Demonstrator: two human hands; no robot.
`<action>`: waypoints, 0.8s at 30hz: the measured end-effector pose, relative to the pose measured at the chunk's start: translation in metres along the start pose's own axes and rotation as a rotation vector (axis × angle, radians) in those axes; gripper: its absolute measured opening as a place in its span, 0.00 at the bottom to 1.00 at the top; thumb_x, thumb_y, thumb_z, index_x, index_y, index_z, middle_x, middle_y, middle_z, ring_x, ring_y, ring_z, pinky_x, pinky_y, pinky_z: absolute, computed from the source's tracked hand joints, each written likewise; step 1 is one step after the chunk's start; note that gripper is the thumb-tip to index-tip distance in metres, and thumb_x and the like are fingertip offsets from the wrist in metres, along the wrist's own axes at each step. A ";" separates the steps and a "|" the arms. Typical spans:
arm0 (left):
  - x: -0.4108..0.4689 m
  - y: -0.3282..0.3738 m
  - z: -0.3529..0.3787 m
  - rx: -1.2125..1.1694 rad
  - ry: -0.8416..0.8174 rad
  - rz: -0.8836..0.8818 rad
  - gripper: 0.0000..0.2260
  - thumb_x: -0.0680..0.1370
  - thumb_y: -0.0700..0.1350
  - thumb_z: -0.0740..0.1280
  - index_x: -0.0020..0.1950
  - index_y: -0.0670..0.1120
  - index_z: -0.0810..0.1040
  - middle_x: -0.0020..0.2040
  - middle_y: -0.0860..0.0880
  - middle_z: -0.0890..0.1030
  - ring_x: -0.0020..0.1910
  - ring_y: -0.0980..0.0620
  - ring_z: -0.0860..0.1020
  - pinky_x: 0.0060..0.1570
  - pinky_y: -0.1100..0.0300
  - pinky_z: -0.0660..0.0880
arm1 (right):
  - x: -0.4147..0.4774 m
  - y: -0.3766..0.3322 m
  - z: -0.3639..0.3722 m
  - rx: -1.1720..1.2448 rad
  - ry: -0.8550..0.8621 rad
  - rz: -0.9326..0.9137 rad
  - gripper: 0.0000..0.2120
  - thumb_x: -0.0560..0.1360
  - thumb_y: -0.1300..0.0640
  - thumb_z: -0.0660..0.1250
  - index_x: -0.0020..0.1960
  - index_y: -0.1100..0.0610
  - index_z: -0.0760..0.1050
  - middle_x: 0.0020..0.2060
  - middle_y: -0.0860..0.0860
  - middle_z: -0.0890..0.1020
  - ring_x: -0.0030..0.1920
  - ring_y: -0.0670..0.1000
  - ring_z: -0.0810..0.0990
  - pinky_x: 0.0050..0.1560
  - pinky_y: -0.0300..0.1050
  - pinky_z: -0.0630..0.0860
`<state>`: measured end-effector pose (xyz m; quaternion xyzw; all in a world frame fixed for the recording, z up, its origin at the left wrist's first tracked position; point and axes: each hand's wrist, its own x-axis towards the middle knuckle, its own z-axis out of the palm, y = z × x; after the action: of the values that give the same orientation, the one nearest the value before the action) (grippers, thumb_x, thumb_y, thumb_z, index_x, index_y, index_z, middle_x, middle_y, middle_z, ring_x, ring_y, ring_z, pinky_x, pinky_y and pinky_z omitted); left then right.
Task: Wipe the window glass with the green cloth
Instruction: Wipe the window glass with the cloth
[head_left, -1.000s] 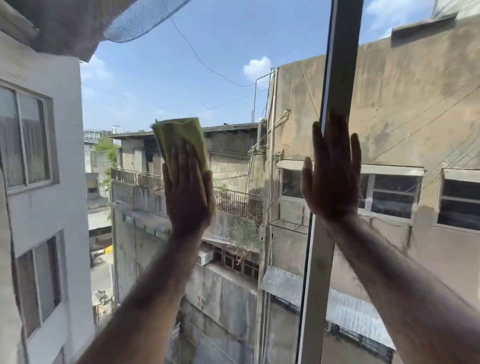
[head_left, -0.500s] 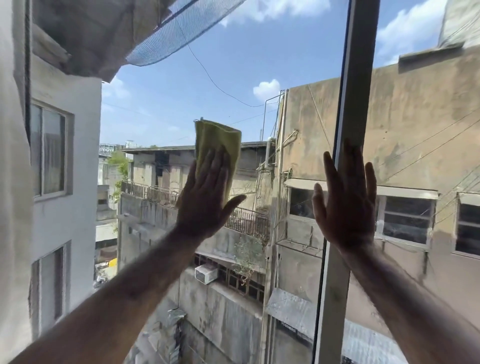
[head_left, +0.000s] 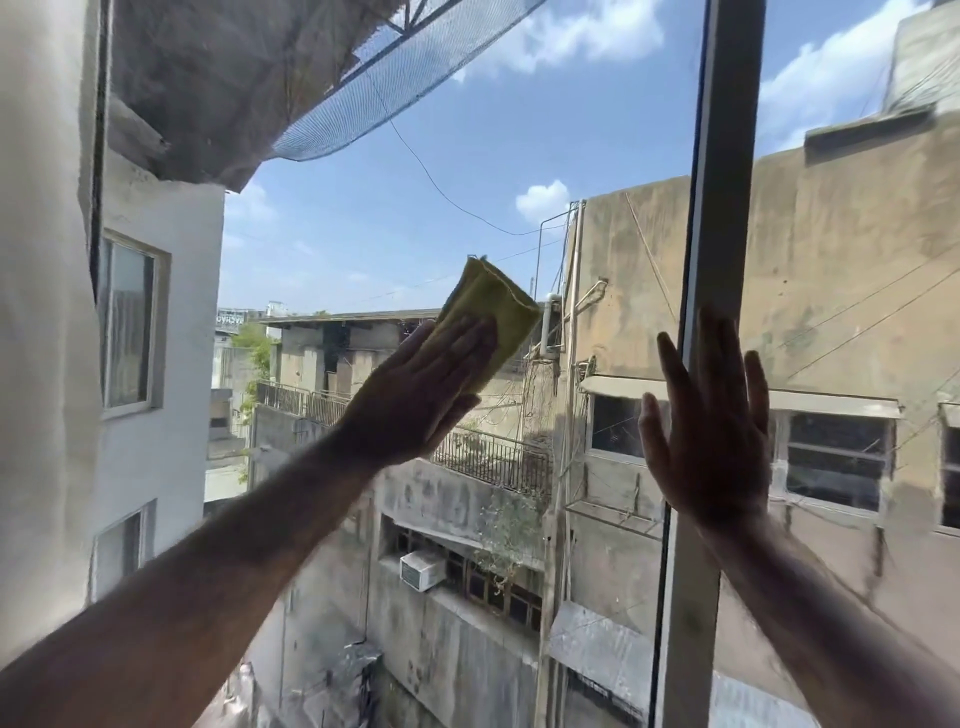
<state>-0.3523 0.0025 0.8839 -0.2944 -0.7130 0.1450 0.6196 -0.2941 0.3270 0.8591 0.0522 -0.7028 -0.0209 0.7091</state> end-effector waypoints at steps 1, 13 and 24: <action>0.002 -0.011 -0.003 0.008 0.036 -0.103 0.27 0.88 0.52 0.56 0.84 0.41 0.57 0.85 0.42 0.60 0.85 0.44 0.57 0.82 0.40 0.62 | 0.000 0.000 0.000 0.002 -0.002 0.002 0.31 0.84 0.49 0.58 0.86 0.56 0.61 0.88 0.60 0.52 0.89 0.58 0.51 0.87 0.64 0.54; -0.007 -0.015 0.001 -0.041 0.111 -0.228 0.24 0.88 0.45 0.57 0.83 0.41 0.60 0.84 0.41 0.63 0.85 0.43 0.60 0.81 0.39 0.65 | 0.001 -0.003 -0.007 0.011 -0.026 0.002 0.30 0.84 0.50 0.58 0.84 0.57 0.64 0.87 0.62 0.54 0.88 0.60 0.52 0.85 0.67 0.57; -0.003 0.041 0.014 -0.094 0.127 -0.029 0.23 0.88 0.46 0.57 0.82 0.42 0.63 0.83 0.43 0.65 0.84 0.44 0.61 0.81 0.41 0.64 | 0.000 -0.001 -0.006 0.011 -0.020 -0.007 0.30 0.85 0.51 0.58 0.85 0.57 0.63 0.87 0.63 0.54 0.88 0.61 0.52 0.86 0.66 0.56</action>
<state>-0.3555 0.0349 0.8553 -0.3214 -0.6823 0.0836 0.6513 -0.2880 0.3259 0.8592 0.0584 -0.7099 -0.0201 0.7016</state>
